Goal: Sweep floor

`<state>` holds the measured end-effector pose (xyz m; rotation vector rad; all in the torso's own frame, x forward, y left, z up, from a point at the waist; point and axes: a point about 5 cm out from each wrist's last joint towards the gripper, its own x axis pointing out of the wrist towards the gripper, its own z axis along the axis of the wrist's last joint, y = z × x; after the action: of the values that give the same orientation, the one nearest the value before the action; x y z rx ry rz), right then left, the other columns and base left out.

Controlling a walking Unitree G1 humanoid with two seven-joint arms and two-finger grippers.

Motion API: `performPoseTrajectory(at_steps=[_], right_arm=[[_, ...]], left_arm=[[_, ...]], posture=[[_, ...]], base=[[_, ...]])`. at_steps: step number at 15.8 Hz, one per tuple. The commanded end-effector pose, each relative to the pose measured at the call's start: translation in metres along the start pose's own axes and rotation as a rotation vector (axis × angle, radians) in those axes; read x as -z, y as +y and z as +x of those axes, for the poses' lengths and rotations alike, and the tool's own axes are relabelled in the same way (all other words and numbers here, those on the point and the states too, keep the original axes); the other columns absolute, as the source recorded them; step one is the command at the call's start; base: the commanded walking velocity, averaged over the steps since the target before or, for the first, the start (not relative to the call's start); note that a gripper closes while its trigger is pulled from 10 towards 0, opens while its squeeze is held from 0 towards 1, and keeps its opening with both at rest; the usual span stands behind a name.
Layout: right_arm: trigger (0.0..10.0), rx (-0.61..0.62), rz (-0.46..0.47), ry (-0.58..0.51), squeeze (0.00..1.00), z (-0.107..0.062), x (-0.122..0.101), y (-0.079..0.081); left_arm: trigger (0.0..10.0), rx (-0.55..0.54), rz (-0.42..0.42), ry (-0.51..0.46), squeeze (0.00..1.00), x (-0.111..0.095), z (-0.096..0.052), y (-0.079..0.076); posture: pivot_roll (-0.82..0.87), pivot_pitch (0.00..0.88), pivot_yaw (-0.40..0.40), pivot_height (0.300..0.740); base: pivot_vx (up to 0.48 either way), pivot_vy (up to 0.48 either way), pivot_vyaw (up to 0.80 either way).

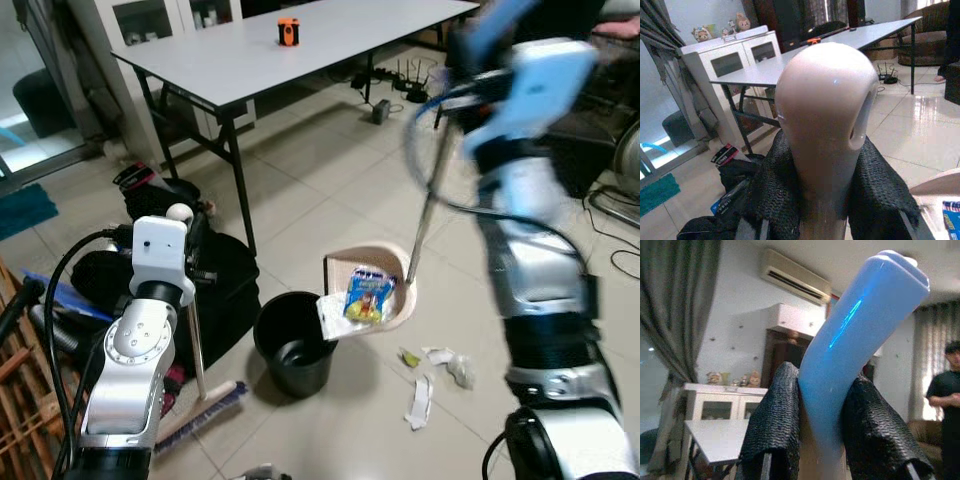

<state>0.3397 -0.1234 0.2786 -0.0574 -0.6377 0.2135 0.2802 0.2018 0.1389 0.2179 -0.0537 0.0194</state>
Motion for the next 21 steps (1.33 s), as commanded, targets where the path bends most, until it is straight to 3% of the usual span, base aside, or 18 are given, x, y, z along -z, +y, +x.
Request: performPoseTrajectory(at_steps=[1,8,9,10,13,15,17,21], right_arm=[[10.0,-0.025,-0.009,-0.086,0.00,0.009,-0.014,0.006],[10.0,-0.206,-0.016,-0.141,0.00,0.007,-0.001,0.060],[10.0,-0.247,-0.002,-0.160,0.00,0.006,-0.001,0.074],[10.0,-0.336,0.030,-0.184,0.00,0.003,0.000,0.101],[10.0,-0.488,0.043,-0.219,0.00,-0.009,0.000,0.134],[10.0,-0.546,0.037,-0.234,0.00,-0.015,-0.001,0.145],[10.0,-0.637,-0.045,-0.267,0.00,-0.021,0.001,0.157],[10.0,-0.682,-0.156,-0.278,0.00,-0.023,0.007,0.157]], left_arm=[[10.0,-0.019,0.025,-0.050,0.00,-0.011,0.000,0.004],[10.0,-0.025,0.037,-0.046,0.00,-0.012,-0.003,0.007],[10.0,-0.027,0.037,-0.047,0.00,-0.013,-0.003,0.007],[10.0,-0.027,0.038,-0.049,0.00,-0.014,-0.003,0.007],[10.0,-0.030,0.044,-0.048,0.00,-0.014,-0.004,0.009],[10.0,-0.034,0.046,-0.045,0.00,-0.014,-0.005,0.010],[10.0,-0.032,0.046,-0.043,0.00,-0.014,-0.005,0.009],[10.0,-0.026,0.044,-0.044,0.00,-0.014,-0.003,0.007]], posture=[[0.06,0.000,0.020,0.740],[0.07,0.000,0.017,0.740],[0.08,0.000,0.016,0.740],[0.08,0.000,0.015,0.740],[0.09,0.000,0.010,0.740],[0.09,0.000,0.010,0.740],[0.09,0.000,0.013,0.740],[0.08,0.000,0.016,0.740]], base=[[0.000,0.000,0.00],[0.000,0.000,0.00],[0.000,0.000,0.00],[0.000,0.000,0.00],[0.000,0.000,0.00],[0.000,0.000,0.00],[0.000,0.000,0.00],[0.000,0.000,0.00]])
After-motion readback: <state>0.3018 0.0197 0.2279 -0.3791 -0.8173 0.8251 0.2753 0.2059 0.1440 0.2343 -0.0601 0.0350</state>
